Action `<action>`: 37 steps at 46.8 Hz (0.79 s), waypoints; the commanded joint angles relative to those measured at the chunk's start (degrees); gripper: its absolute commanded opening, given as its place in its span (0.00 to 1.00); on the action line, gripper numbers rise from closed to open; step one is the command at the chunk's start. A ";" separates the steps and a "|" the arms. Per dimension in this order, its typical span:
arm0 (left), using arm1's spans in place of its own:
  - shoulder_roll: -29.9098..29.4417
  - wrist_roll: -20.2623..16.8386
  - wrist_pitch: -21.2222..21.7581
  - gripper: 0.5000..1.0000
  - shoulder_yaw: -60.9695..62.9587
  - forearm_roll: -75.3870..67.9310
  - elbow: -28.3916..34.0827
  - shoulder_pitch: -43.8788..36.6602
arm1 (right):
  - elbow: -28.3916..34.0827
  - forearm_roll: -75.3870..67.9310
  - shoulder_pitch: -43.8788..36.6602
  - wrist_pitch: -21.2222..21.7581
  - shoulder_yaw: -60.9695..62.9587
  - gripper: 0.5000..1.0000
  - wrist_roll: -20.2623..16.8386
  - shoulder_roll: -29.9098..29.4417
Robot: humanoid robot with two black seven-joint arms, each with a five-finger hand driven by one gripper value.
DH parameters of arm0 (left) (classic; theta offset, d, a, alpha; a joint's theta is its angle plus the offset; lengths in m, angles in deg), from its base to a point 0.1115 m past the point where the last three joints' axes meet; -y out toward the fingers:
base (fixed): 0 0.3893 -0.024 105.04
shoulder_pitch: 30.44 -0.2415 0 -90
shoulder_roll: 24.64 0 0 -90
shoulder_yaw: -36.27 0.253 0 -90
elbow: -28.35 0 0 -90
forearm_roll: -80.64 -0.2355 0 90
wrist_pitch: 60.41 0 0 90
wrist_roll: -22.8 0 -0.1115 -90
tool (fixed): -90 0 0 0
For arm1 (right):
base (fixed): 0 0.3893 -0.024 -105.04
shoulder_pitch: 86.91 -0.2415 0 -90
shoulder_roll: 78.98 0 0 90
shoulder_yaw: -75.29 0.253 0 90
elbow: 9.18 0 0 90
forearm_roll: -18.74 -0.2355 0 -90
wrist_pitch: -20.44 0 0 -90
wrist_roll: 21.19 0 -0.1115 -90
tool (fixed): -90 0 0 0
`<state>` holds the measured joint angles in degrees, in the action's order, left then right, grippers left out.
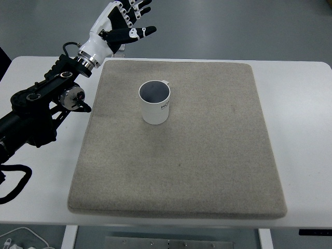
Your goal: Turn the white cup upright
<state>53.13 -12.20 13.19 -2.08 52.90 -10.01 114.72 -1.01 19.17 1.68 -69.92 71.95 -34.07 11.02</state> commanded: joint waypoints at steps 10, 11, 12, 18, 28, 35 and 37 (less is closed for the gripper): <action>-1.83 0.00 3.92 0.99 -0.23 10.14 2.33 -0.31 | 0.00 0.01 0.00 0.00 0.00 0.86 -0.04 0.00; -2.09 0.00 4.27 0.99 -0.23 11.29 2.50 -0.31 | 0.00 0.01 0.00 0.00 0.00 0.86 -0.04 0.00; -2.36 0.00 4.62 0.99 -0.23 12.43 2.76 -0.40 | 0.00 0.01 0.00 0.00 0.00 0.86 -0.04 0.00; -2.54 0.00 5.24 0.99 -0.32 17.27 4.17 -0.40 | 0.00 0.01 0.00 0.00 0.09 0.86 0.05 0.00; -2.19 15.56 4.36 0.99 -0.41 27.72 11.19 -0.23 | 0.00 0.09 0.00 0.18 -0.09 0.86 -0.04 0.00; -0.25 19.09 1.20 0.99 -0.41 33.09 15.42 0.04 | 0.00 0.18 0.00 -0.09 -0.18 0.86 -0.04 0.00; 0.10 19.27 0.58 0.99 -0.58 34.06 15.60 0.04 | -0.09 0.18 -0.09 -0.17 -0.18 0.86 -0.04 0.00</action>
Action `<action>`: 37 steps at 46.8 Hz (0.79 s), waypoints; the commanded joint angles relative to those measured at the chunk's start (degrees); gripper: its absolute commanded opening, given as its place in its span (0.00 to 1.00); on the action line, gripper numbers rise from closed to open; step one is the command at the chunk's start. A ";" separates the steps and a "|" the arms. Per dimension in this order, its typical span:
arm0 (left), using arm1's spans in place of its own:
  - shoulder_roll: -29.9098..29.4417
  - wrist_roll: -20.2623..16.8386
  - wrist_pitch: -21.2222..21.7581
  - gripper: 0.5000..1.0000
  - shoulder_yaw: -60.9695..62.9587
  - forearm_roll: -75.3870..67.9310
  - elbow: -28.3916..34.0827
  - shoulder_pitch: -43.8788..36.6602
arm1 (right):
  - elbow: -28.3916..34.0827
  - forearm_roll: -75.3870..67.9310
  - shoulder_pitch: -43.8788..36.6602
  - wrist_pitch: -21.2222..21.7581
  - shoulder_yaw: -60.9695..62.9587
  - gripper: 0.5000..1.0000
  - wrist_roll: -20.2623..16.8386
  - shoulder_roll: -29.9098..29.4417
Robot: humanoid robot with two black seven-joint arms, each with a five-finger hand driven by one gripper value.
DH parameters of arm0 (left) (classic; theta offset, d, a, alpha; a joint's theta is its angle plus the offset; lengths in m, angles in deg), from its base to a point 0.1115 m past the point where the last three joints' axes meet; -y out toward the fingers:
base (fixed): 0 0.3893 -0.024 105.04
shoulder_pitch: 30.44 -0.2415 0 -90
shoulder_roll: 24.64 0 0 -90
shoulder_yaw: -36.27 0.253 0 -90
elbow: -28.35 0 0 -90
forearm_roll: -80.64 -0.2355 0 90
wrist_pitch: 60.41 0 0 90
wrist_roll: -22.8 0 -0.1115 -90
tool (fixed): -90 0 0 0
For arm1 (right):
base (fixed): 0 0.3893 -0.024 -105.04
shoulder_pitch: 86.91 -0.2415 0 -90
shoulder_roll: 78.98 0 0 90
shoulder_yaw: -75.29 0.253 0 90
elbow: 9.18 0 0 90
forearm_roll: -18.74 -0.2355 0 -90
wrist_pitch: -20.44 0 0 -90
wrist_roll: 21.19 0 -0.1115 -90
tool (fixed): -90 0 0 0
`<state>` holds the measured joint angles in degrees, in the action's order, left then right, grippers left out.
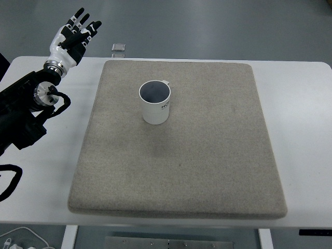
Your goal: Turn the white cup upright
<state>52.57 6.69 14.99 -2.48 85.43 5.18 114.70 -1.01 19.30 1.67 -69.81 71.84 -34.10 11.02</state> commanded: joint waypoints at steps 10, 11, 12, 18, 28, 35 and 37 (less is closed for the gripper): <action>4.79 4.95 -2.18 0.99 -0.79 8.21 4.70 0.05 | 0.00 -0.04 0.01 -0.19 0.11 0.86 -0.01 0.00; 5.23 5.21 -2.62 0.99 -0.80 8.65 5.23 0.05 | -0.09 -0.04 0.01 -0.10 0.11 0.86 -0.01 0.00; 5.50 5.21 -3.15 0.99 -0.88 9.09 5.67 0.05 | 0.00 -0.04 0.01 -0.10 0.11 0.86 0.08 0.00; 5.68 5.48 -7.10 0.99 -0.88 13.48 6.29 0.05 | 0.00 -0.04 0.01 -0.10 0.20 0.86 -0.01 0.00; 6.99 5.30 -10.18 0.99 -0.71 17.00 7.35 0.05 | 0.00 -0.04 0.01 0.16 -0.07 0.86 -0.01 0.00; 7.00 4.86 -11.59 1.00 -0.71 16.83 8.05 0.14 | 0.00 -0.04 0.09 0.16 0.11 0.86 -0.01 0.00; 7.00 4.86 -11.85 1.00 -0.71 16.91 8.49 0.14 | 0.00 -0.04 0.09 0.25 0.11 0.86 -0.01 0.00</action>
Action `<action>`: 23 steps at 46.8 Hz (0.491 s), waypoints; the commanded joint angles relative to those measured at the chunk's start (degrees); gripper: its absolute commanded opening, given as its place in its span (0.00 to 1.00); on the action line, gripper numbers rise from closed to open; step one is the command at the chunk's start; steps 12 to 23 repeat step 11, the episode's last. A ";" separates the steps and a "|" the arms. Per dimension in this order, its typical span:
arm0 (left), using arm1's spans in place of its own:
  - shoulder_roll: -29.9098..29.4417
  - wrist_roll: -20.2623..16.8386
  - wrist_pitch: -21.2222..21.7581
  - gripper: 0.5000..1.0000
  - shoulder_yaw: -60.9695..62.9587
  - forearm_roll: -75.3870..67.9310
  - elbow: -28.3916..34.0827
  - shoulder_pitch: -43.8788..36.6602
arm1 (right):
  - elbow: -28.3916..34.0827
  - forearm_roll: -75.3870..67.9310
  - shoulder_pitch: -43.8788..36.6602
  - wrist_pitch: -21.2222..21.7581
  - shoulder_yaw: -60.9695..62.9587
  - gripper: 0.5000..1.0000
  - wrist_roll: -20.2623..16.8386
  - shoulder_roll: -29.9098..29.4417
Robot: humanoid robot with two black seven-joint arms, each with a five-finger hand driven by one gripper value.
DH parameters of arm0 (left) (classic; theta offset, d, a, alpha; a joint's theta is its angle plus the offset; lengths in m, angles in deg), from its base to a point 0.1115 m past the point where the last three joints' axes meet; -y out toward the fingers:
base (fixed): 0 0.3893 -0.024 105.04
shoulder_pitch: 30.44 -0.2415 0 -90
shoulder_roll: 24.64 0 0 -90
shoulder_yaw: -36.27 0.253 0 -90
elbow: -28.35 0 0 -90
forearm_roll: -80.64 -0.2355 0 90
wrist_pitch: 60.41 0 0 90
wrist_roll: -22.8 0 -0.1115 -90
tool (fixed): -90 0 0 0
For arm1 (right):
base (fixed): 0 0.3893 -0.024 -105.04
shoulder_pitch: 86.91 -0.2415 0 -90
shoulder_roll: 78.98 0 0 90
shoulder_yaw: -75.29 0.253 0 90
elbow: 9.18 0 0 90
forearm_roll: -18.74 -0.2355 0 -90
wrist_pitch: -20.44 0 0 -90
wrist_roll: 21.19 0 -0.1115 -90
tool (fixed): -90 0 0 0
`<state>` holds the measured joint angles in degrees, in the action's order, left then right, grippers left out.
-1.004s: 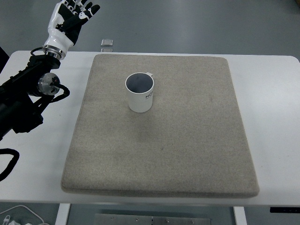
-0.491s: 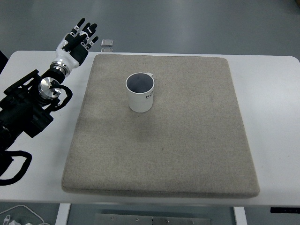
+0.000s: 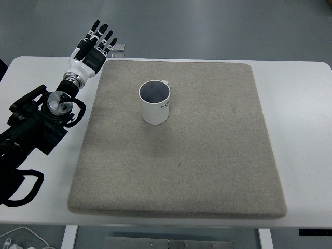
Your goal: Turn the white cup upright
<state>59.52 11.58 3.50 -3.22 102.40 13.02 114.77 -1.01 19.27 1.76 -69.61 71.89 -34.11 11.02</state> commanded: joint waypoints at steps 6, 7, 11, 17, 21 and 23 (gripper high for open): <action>-0.22 -0.03 -0.36 1.00 0.03 -0.14 1.00 0.68 | 0.09 0.00 -0.08 0.05 0.14 0.86 0.09 0.00; -0.31 -0.03 -0.36 1.00 0.03 -0.22 1.01 0.77 | 0.09 0.00 -0.08 0.05 0.14 0.86 0.09 0.00; -0.49 -0.03 -0.18 1.00 0.03 -0.22 1.01 0.77 | 0.17 0.00 -0.08 0.05 0.14 0.86 0.09 0.00; -0.49 -0.03 -0.18 1.00 0.03 -0.22 1.01 0.77 | 0.17 0.00 -0.08 0.05 0.14 0.86 0.09 0.00; -0.49 -0.03 -0.18 1.00 0.03 -0.22 1.01 0.77 | 0.17 0.00 -0.08 0.05 0.14 0.86 0.09 0.00; -0.49 -0.03 -0.18 1.00 0.03 -0.22 1.01 0.77 | 0.17 0.00 -0.08 0.05 0.14 0.86 0.09 0.00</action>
